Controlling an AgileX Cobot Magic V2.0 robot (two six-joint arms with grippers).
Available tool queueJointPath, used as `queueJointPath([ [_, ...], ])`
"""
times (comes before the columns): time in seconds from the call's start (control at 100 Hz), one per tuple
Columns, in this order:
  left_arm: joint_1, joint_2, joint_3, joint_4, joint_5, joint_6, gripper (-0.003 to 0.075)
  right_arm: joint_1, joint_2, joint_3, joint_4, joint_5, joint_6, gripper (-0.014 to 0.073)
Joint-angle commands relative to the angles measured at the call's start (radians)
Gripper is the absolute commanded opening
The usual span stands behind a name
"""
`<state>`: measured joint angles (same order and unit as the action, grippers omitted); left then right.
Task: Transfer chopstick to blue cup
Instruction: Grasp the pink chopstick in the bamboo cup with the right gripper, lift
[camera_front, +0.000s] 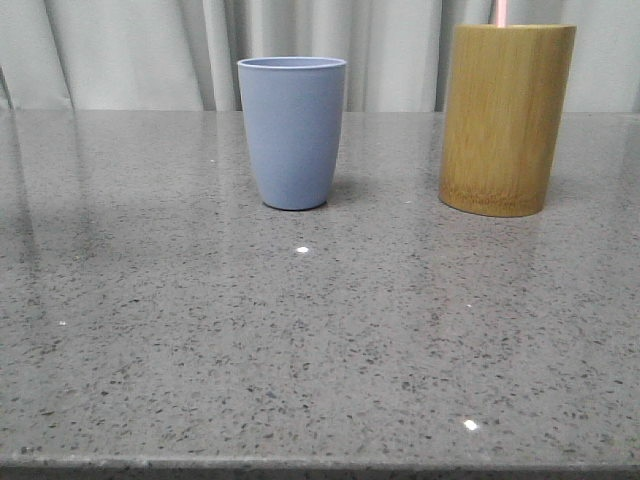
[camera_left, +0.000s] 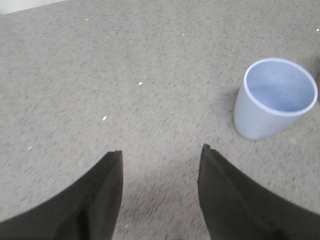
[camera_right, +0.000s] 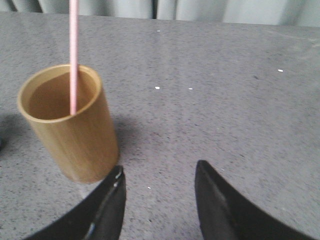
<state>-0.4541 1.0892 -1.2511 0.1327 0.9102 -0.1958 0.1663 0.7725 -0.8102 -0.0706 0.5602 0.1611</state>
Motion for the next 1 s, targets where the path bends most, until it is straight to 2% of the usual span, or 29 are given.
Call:
queueJointPath([
  [0.0,-0.007,-0.102,0.052,0.046,-0.078,-0.041,0.0348,0.021,0.041,-0.077,0.007,-0.069,-0.003,0.0349],
  [0.22,-0.007,-0.276,0.222,0.083,-0.090,-0.062,0.0348,0.055,0.155,-0.199,0.033,-0.083,-0.003,0.0426],
  [0.4,-0.007,-0.368,0.307,0.083,-0.095,-0.092,0.0348,0.081,0.278,-0.323,0.040,-0.088,-0.003,0.0428],
  [0.71,-0.007,-0.392,0.339,0.086,-0.097,-0.092,0.0348,0.087,0.486,-0.494,0.117,-0.125,-0.003,0.0426],
  [0.99,-0.007,-0.392,0.339,0.105,-0.097,-0.092,0.0348,0.087,0.625,-0.570,0.135,-0.127,-0.003,0.0426],
])
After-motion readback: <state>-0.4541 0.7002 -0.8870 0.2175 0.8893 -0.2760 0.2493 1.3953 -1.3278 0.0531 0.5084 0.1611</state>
